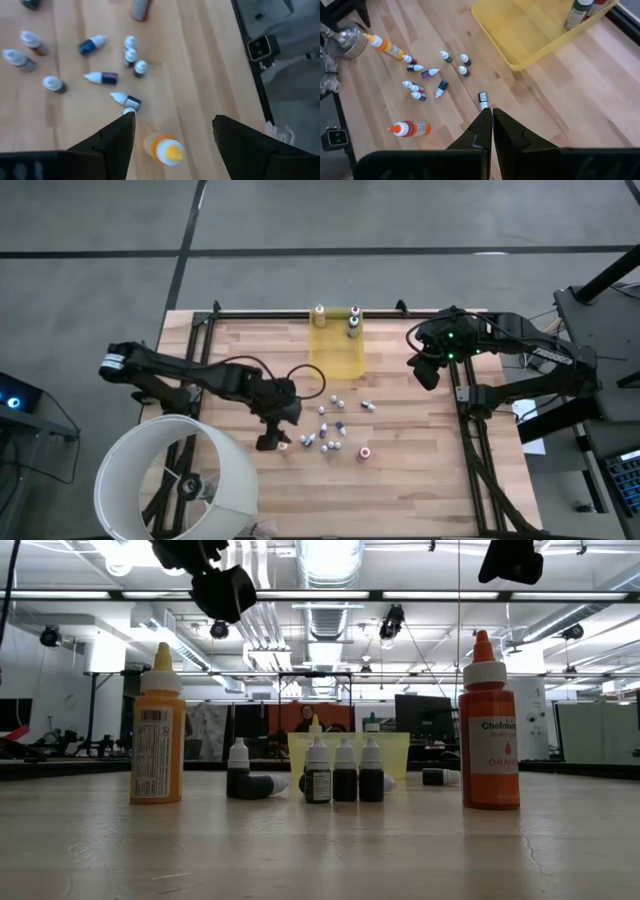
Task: Pick & Place food coloring
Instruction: Put the large yellow food coloring bottle into the yellow container
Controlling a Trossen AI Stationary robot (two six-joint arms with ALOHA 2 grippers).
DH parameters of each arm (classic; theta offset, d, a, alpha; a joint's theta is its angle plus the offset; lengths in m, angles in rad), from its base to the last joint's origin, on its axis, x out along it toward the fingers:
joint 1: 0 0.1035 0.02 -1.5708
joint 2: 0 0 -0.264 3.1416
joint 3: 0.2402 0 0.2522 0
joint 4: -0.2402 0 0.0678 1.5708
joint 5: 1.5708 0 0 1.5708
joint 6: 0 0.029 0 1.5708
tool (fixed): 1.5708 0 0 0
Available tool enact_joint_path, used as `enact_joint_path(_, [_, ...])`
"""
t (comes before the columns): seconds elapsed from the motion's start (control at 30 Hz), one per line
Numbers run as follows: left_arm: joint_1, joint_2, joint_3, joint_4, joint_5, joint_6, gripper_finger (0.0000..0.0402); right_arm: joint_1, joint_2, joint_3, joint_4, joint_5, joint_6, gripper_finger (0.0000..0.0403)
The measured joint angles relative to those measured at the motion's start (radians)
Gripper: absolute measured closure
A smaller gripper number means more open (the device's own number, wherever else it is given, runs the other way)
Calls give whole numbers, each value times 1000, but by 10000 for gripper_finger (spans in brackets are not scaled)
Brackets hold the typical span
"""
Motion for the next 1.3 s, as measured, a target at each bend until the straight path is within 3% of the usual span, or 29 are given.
enact_joint_path(0.4, [-78, 59, -1, -43, -15, 60, 163, 0, 0, 0, 0, 3, 0, 394])
enact_joint_path(0.83, [-79, 173, -12, -77, -62, 23, 163, 0, 0, 0, 0, 3, 4, 394])
enact_joint_path(1.3, [-79, 178, -12, -103, -79, -10, 165, 0, 0, 0, 0, 3, 0, 394])
